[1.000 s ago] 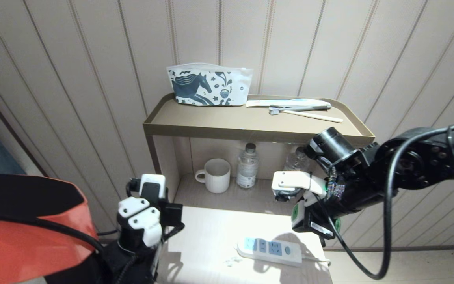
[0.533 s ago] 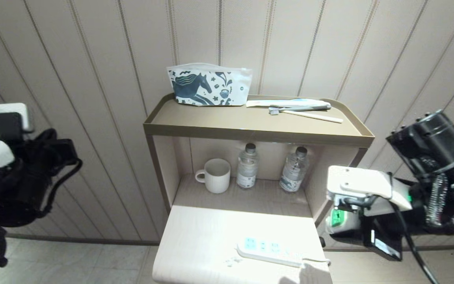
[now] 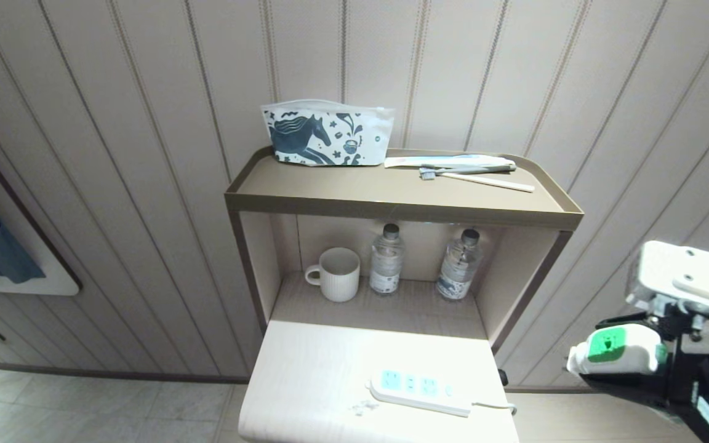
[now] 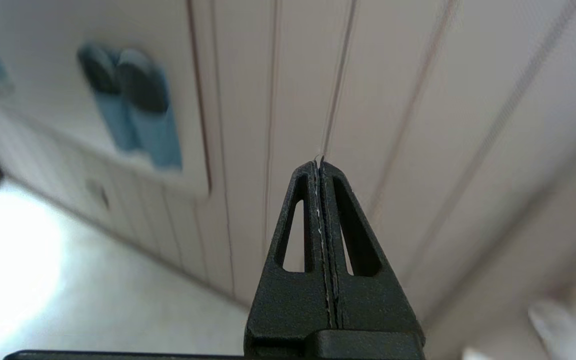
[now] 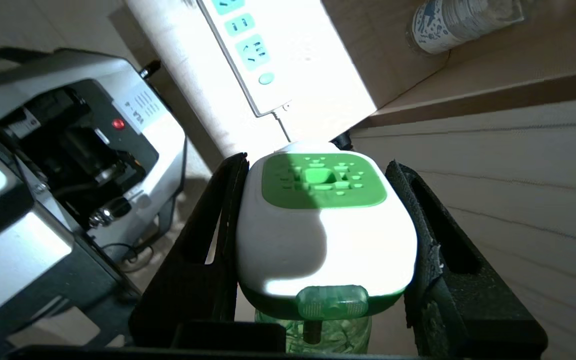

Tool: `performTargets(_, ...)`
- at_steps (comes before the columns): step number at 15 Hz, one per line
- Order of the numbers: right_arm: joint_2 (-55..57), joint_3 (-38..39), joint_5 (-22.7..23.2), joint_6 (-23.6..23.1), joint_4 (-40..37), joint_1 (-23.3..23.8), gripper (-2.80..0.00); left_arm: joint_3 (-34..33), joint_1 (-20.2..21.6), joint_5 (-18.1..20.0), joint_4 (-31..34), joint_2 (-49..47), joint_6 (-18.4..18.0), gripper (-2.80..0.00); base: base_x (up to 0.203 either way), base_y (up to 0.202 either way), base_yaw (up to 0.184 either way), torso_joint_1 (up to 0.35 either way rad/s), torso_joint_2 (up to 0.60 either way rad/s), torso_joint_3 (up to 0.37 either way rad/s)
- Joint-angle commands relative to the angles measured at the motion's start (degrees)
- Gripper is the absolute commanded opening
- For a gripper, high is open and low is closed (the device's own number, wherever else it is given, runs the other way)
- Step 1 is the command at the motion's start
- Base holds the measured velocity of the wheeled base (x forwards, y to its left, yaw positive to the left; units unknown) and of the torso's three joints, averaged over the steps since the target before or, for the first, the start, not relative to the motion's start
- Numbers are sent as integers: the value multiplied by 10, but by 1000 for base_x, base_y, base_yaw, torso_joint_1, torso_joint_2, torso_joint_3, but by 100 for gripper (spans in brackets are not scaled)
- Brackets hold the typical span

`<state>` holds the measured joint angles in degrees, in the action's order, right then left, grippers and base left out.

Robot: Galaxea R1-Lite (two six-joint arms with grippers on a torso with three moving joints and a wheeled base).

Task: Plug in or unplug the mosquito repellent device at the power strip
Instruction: Place the mosquito repellent liquid on the table

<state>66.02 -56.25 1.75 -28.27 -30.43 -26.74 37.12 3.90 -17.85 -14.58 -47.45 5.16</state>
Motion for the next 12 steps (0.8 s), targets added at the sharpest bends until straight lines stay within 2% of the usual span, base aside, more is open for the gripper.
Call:
performTargets(1, -30, 3, 1, 61, 2, 0, -280, -15, 8, 7, 178, 205, 10, -280, 0, 0, 0, 0, 0, 0)
performTargets(2, -32, 1, 1, 105, 3, -1, -280, -38, 9, 10, 211, 259, 4, -280, 0, 0, 0, 0, 0, 0)
performTargets(4, -33, -1, 0, 174, 22, -1, -280, -117, 11, 4, 236, 310, -8, -280, 0, 0, 0, 0, 0, 0)
performTargets(6, -43, 16, -2, 230, 65, -1, -280, -198, 12, 7, 204, 311, -6, -280, 0, 0, 0, 0, 0, 0)
performTargets(7, -47, 28, -8, 254, 86, -1, -280, -244, 13, 28, 165, 310, -13, -280, 0, 0, 0, 0, 0, 0)
performTargets(9, -56, 48, -45, 275, 98, -1, -280, -340, 13, 84, 89, 310, -56, -280, 0, 0, 0, 0, 0, 0)
performTargets(10, -61, 56, -59, 278, 98, -1, -280, -365, 13, 133, 73, 311, -63, -280, 0, 0, 0, 0, 0, 0)
performTargets(11, -68, 66, -70, 283, 99, -1, -280, -371, 13, 198, 89, 310, -38, -280, 0, 0, 0, 0, 0, 0)
performTargets(12, -71, 67, -76, 288, 100, 0, -280, -367, 6, 223, 126, 309, -10, -280, 0, 0, 0, 0, 0, 0)
